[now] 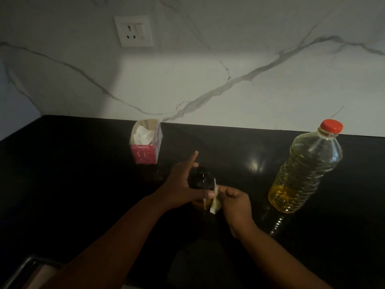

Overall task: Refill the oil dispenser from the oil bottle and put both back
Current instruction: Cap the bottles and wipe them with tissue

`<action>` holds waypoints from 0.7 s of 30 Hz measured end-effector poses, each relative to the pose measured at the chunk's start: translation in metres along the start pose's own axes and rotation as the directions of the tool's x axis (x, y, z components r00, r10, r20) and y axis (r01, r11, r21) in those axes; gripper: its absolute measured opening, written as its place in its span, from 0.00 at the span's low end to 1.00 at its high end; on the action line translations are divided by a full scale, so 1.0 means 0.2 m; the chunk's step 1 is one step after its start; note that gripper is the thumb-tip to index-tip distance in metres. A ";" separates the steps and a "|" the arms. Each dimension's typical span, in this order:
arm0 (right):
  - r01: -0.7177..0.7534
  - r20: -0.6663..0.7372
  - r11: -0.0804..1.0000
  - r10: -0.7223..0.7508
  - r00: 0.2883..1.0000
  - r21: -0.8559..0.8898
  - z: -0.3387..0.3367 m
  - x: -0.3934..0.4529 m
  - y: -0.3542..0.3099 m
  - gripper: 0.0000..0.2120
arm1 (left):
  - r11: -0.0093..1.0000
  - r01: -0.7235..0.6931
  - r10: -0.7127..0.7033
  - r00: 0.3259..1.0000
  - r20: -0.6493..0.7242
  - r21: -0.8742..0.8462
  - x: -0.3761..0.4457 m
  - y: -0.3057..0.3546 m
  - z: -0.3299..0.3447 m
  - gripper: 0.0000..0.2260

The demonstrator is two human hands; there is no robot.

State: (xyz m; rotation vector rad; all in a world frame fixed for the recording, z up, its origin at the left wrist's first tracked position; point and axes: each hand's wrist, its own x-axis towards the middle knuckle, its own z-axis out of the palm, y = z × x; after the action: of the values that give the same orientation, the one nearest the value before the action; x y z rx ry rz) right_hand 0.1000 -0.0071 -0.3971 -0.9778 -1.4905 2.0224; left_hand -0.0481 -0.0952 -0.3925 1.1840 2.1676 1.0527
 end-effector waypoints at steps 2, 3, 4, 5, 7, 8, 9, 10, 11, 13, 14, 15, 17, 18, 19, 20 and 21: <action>0.053 -0.011 0.998 -0.053 0.999 -0.016 0.00 0.03 -0.04 0.11 | 1.000 -0.006 0.004 0.995 -0.098 -0.018 -0.01 0.00 0.02 0.43; 0.091 -0.008 0.995 -0.092 0.996 -0.039 0.00 0.05 -0.06 0.10 | 0.999 -0.009 0.003 0.993 -0.115 -0.049 -0.02 0.00 0.02 0.40; 0.125 0.002 0.990 -0.125 0.992 -0.058 0.00 0.05 -0.07 0.10 | 0.997 -0.010 0.000 0.992 -0.124 -0.079 -0.03 0.00 0.03 0.39; 0.150 0.011 0.986 -0.150 0.989 -0.074 -0.01 0.05 -0.06 0.10 | 0.995 -0.012 0.000 0.992 -0.129 -0.095 -0.03 0.01 0.03 0.38; 0.164 0.020 0.981 -0.163 0.986 -0.107 -0.02 0.03 -0.02 0.11 | 0.995 -0.021 0.010 0.993 -0.114 -0.095 -0.04 0.00 0.02 0.39; 0.145 0.027 0.983 -0.142 0.989 -0.111 -0.02 0.01 0.01 0.11 | 0.995 -0.020 0.012 0.996 -0.091 -0.094 -0.04 0.00 0.01 0.39; 0.106 0.031 0.990 -0.104 0.994 -0.097 -0.02 0.00 0.04 0.12 | 0.995 -0.015 0.009 0.998 -0.060 -0.096 -0.04 0.00 0.00 0.40; 0.062 0.029 0.995 -0.060 0.998 -0.073 -0.02 -0.02 0.06 0.12 | 0.995 -0.007 0.005 1.000 -0.023 -0.101 -0.04 0.00 -0.02 0.41; 0.037 0.016 0.997 -0.037 0.999 -0.061 -0.02 -0.02 0.07 0.12 | 0.994 -0.003 0.004 1.000 0.013 -0.111 -0.04 0.01 -0.03 0.42; 0.075 -0.006 0.994 -0.076 0.997 -0.077 -0.01 -0.01 0.04 0.13 | 0.989 0.002 0.009 0.997 0.079 -0.147 -0.04 0.02 -0.05 0.44; 0.121 0.002 0.988 -0.121 0.993 -0.096 -0.01 0.00 0.01 0.13 | 0.987 0.011 0.008 0.994 0.111 -0.163 -0.03 0.02 -0.06 0.45; 0.172 0.017 0.978 -0.171 0.985 -0.120 0.00 0.01 -0.02 0.13 | 0.985 0.017 0.006 0.991 0.134 -0.171 -0.03 0.02 -0.06 0.46; 0.255 0.038 0.953 -0.252 0.967 -0.162 0.01 0.02 -0.06 0.13 | 0.991 -0.001 0.019 0.991 0.136 -0.136 -0.03 0.01 -0.05 0.48; 0.284 0.041 0.941 -0.281 0.959 -0.184 0.01 0.02 -0.06 0.13 | 0.996 -0.017 0.027 0.994 0.109 -0.087 -0.03 0.01 -0.03 0.49; 0.308 0.040 0.927 -0.306 0.951 -0.215 0.01 0.02 -0.04 0.13 | 0.999 -0.028 0.030 0.998 0.062 -0.031 -0.04 0.01 -0.01 0.49; 0.322 0.041 0.915 -0.322 0.946 -0.244 0.00 0.02 -0.01 0.13 | 1.000 -0.025 0.025 1.000 0.001 0.008 -0.05 0.00 0.01 0.50; 0.324 0.039 0.908 -0.326 0.945 -0.266 -0.01 0.01 0.03 0.13 | 1.000 -0.019 0.020 0.998 -0.064 0.022 -0.06 0.01 0.02 0.49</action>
State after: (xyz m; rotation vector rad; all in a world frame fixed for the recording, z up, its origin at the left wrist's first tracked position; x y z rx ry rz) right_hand 0.0995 -0.0063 -0.4028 -0.7677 -1.8235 1.6096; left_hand -0.0379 -0.1030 -0.3937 1.1985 2.2258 1.0923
